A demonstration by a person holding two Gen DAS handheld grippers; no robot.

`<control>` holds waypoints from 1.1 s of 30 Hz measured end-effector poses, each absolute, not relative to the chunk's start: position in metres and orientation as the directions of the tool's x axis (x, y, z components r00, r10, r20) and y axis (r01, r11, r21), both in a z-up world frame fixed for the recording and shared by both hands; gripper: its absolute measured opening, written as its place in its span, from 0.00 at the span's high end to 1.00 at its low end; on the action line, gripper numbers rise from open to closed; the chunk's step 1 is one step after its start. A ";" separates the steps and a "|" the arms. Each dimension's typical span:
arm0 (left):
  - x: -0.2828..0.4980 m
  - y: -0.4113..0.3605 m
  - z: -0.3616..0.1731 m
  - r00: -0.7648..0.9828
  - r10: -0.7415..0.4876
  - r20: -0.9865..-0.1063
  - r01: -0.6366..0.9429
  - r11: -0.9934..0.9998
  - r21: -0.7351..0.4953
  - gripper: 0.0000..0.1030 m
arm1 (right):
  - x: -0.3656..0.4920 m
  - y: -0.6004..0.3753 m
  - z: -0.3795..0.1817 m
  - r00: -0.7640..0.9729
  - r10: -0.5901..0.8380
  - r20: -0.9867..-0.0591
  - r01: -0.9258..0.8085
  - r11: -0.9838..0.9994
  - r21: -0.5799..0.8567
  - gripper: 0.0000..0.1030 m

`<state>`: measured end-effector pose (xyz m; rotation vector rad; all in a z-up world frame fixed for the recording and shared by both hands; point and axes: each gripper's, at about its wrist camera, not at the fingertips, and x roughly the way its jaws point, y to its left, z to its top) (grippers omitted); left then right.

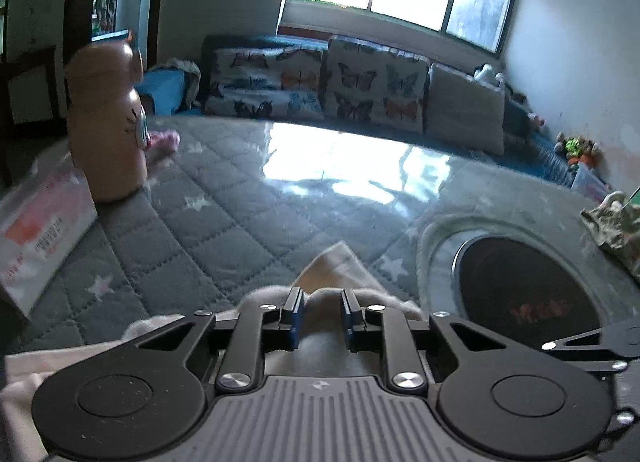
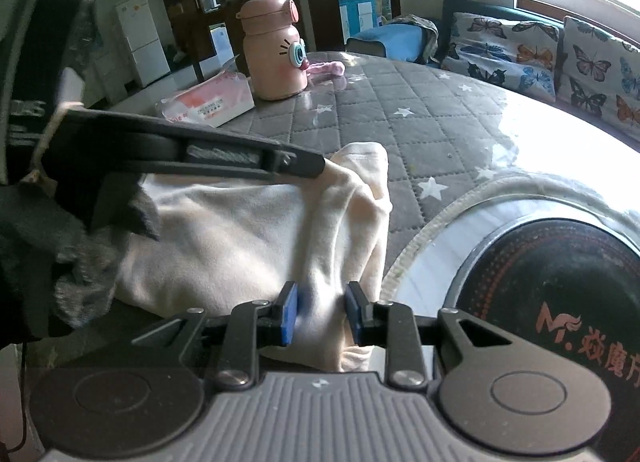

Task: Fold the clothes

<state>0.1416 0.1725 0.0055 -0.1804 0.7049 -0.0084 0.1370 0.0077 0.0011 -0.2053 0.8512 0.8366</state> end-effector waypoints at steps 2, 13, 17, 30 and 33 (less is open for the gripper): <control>0.145 0.172 -0.001 0.757 -0.062 -0.651 -0.057 0.985 -0.160 0.78 | 0.137 0.008 0.001 0.376 0.567 -0.733 -0.721 0.676 0.154 0.74; 0.094 0.191 0.026 0.805 -0.038 -0.592 -0.103 0.974 -0.202 0.71 | 0.125 0.011 0.018 0.405 0.618 -0.674 -0.750 0.646 0.141 0.67; 0.066 0.211 0.023 0.792 0.028 -0.609 -0.184 0.964 -0.194 0.68 | 0.129 0.016 0.007 0.393 0.594 -0.702 -0.745 0.653 0.136 0.63; 0.017 0.241 0.016 0.760 0.137 -0.635 -0.318 0.931 -0.180 0.43 | 0.116 0.007 0.013 0.435 0.585 -0.685 -0.734 0.671 0.107 0.39; 0.011 0.231 0.022 0.766 0.144 -0.627 -0.312 0.935 -0.166 0.29 | 0.110 0.002 0.019 0.447 0.590 -0.673 -0.738 0.668 0.095 0.29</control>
